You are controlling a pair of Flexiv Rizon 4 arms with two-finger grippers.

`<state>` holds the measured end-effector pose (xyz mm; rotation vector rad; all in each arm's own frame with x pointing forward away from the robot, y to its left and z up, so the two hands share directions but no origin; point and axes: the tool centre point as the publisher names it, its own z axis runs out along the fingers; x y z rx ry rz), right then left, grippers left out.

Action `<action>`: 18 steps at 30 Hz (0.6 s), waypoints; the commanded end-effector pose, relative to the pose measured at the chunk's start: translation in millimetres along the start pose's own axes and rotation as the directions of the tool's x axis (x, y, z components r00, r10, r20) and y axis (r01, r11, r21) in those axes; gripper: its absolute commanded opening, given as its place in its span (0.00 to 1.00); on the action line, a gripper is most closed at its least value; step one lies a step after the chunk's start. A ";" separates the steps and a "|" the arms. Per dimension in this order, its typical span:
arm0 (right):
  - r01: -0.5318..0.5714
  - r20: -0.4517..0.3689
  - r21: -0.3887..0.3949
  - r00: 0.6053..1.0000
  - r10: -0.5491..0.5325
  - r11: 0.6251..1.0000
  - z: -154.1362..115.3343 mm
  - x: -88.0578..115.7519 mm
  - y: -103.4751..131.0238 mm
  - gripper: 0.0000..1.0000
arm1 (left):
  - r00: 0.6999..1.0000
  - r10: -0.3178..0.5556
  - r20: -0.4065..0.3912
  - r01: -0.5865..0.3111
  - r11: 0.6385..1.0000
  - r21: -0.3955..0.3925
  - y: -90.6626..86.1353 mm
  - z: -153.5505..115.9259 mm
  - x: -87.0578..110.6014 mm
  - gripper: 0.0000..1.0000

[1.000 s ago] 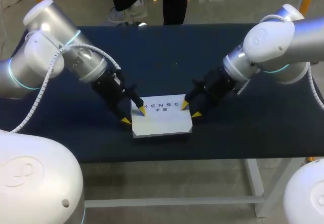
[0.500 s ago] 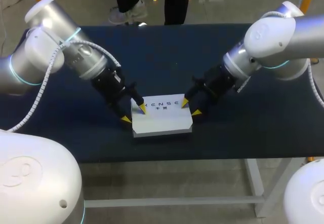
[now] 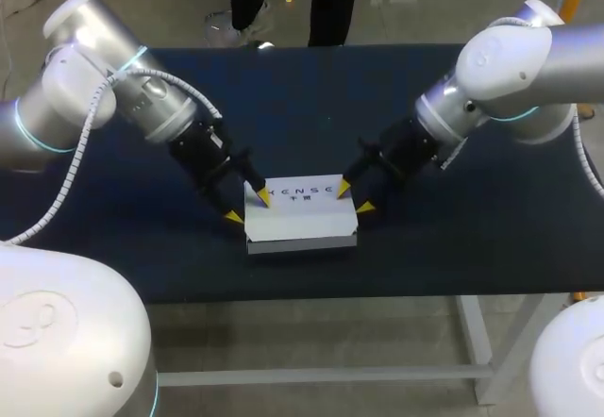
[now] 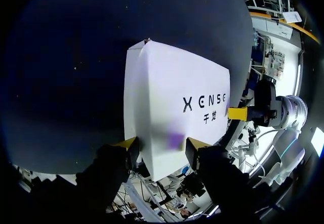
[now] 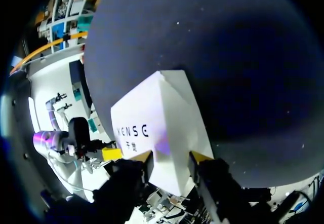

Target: Assemble the packaging by folding the flat box into shape, placing the metal phone stand inside, and closing the box properly

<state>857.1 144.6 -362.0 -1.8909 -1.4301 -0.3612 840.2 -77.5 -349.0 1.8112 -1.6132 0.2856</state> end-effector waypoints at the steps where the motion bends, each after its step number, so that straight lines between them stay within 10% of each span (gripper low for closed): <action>1: -0.006 -0.001 0.018 1.000 0.006 1.000 1.3 5.1 3.4 0.49 | 1.000 -0.002 0.001 0.002 1.000 -0.009 -1.8 -0.6 4.5 0.63; 18: -0.045 -0.013 0.043 0.999 0.045 0.998 -0.3 10.4 5.2 0.49 | 0.999 -0.020 -0.028 0.019 0.999 -0.037 -4.3 -3.8 7.9 0.63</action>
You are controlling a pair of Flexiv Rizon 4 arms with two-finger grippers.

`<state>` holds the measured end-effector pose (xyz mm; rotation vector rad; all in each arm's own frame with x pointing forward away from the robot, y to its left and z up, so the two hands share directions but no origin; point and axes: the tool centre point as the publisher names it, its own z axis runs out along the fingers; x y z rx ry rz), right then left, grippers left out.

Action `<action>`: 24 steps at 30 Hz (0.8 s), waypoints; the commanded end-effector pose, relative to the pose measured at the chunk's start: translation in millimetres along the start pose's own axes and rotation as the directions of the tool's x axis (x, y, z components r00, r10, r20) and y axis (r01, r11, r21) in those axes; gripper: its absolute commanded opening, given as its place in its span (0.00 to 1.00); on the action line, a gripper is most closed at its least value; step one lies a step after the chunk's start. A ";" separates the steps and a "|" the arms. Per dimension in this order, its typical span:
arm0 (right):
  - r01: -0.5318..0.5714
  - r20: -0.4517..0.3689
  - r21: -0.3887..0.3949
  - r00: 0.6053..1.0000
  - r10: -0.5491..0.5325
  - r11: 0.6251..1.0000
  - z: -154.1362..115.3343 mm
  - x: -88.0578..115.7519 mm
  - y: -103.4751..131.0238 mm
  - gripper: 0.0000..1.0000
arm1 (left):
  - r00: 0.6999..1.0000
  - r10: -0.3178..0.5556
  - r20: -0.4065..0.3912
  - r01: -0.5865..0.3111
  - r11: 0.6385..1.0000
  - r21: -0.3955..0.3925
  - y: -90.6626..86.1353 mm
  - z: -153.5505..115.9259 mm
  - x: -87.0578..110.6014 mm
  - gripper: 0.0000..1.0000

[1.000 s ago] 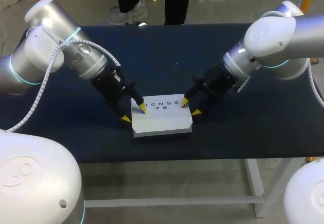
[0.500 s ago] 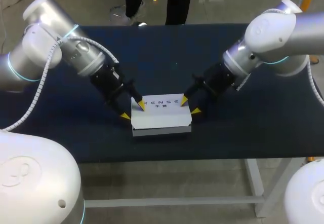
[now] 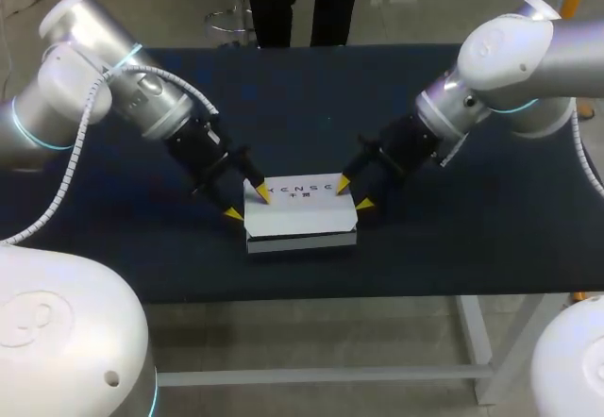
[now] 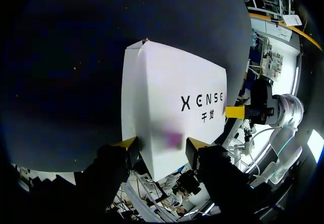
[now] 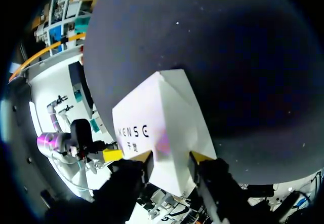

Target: Assemble the packaging by folding the flat box into shape, placing the metal phone stand inside, and closing the box properly

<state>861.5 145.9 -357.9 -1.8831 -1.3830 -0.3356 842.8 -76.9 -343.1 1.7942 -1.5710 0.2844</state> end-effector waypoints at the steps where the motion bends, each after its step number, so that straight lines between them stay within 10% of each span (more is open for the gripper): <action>1: -0.014 0.001 0.014 1.000 0.014 1.000 2.4 5.8 3.0 0.49 | 1.000 -0.003 0.003 0.003 1.000 -0.014 -3.9 1.4 4.7 0.63; 24: -0.033 0.006 0.030 0.999 0.033 0.999 0.4 11.9 2.3 0.50 | 0.999 -0.046 0.014 0.047 0.997 -0.058 -4.9 -2.6 13.0 0.63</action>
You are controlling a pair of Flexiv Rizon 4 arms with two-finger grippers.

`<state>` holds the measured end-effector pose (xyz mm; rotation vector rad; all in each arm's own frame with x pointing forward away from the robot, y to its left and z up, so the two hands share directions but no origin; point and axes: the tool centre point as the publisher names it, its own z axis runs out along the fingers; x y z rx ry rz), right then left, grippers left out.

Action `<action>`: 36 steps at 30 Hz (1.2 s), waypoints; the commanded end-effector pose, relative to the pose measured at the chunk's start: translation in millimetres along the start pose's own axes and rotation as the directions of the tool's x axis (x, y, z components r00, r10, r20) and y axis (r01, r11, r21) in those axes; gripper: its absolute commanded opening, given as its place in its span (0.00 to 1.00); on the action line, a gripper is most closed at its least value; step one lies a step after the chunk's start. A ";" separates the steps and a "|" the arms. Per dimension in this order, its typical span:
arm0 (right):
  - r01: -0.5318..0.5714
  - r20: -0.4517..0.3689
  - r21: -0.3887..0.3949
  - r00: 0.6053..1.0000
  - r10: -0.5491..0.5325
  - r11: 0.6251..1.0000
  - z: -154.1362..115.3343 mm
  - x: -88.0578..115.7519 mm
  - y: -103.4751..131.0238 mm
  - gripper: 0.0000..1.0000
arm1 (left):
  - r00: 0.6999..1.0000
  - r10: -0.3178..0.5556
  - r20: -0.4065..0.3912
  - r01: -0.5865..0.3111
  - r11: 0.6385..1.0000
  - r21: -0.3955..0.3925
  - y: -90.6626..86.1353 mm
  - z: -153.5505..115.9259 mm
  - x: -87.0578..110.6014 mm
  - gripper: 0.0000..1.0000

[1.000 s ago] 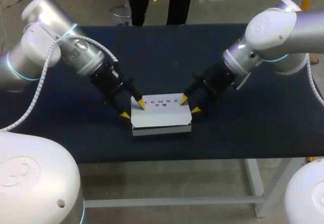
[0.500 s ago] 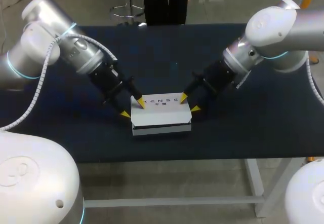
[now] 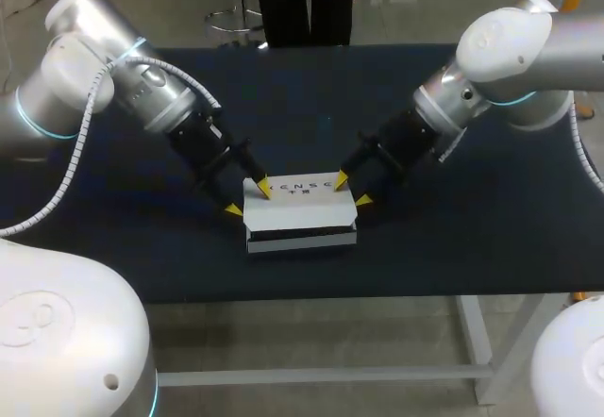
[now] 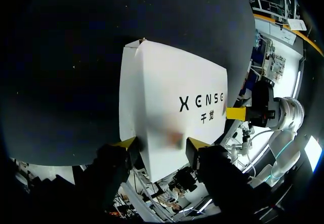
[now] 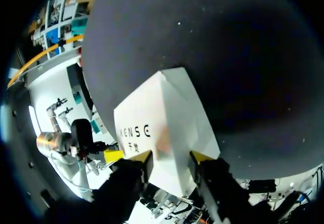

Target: Assemble the packaging by folding the flat box into shape, placing the metal phone stand inside, and closing the box properly

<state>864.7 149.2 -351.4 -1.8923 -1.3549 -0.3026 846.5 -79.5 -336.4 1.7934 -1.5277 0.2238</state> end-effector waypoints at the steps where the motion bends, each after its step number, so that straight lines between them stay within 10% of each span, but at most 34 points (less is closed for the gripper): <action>1: -0.003 0.000 0.015 1.000 0.003 1.000 2.8 4.5 2.7 0.50 | 1.000 -0.005 0.009 0.005 1.000 -0.016 -3.6 1.3 6.6 0.63; 36: -0.039 -0.008 0.078 0.999 0.040 0.996 -5.2 13.5 5.4 0.49 | 0.997 -0.066 0.038 0.068 0.996 -0.063 -3.5 -5.3 14.9 0.62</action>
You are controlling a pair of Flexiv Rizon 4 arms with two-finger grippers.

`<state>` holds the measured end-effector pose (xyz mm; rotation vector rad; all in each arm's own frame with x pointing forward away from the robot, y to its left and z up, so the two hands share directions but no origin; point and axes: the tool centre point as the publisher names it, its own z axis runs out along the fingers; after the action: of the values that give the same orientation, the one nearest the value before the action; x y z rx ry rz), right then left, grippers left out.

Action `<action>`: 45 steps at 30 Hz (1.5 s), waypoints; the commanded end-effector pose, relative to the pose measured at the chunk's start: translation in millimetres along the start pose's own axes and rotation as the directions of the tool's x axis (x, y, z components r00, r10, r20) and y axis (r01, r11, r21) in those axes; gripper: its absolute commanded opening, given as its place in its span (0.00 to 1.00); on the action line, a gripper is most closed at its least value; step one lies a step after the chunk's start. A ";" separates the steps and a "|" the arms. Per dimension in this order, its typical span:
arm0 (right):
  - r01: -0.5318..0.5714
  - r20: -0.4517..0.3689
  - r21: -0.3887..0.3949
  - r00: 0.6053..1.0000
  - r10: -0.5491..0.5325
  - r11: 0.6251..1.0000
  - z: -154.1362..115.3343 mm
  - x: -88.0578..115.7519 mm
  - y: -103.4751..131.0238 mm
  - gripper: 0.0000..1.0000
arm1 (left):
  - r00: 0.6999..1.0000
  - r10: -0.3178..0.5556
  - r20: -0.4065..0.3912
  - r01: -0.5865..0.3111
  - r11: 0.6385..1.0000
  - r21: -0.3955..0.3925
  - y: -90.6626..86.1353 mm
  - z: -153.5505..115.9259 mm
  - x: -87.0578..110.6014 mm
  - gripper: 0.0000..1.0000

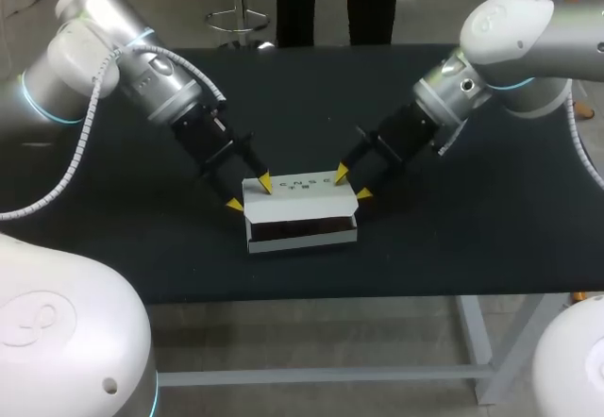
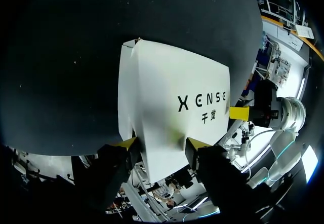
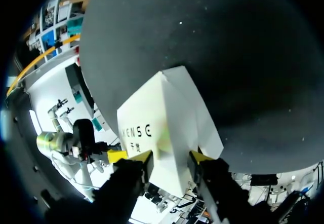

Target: Assemble the packaging by folding the flat box into shape, placing the metal phone stand inside, and closing the box properly

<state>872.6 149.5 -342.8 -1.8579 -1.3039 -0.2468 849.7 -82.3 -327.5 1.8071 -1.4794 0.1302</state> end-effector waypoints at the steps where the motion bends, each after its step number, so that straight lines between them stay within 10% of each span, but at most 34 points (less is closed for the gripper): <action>1: -0.003 0.002 0.015 1.000 0.003 1.000 2.1 5.3 2.2 0.49 | 1.000 -0.006 0.011 0.007 1.000 -0.013 -4.1 -0.5 7.4 0.62; 45: -0.025 0.013 0.083 1.000 0.024 0.996 -6.0 15.6 7.2 0.49 | 0.998 -0.059 0.011 0.059 0.997 -0.055 -12.9 -10.5 16.0 0.59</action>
<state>882.2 149.5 -333.3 -1.8174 -1.2790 -0.1812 865.5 -83.3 -318.5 1.8123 -1.4211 0.0636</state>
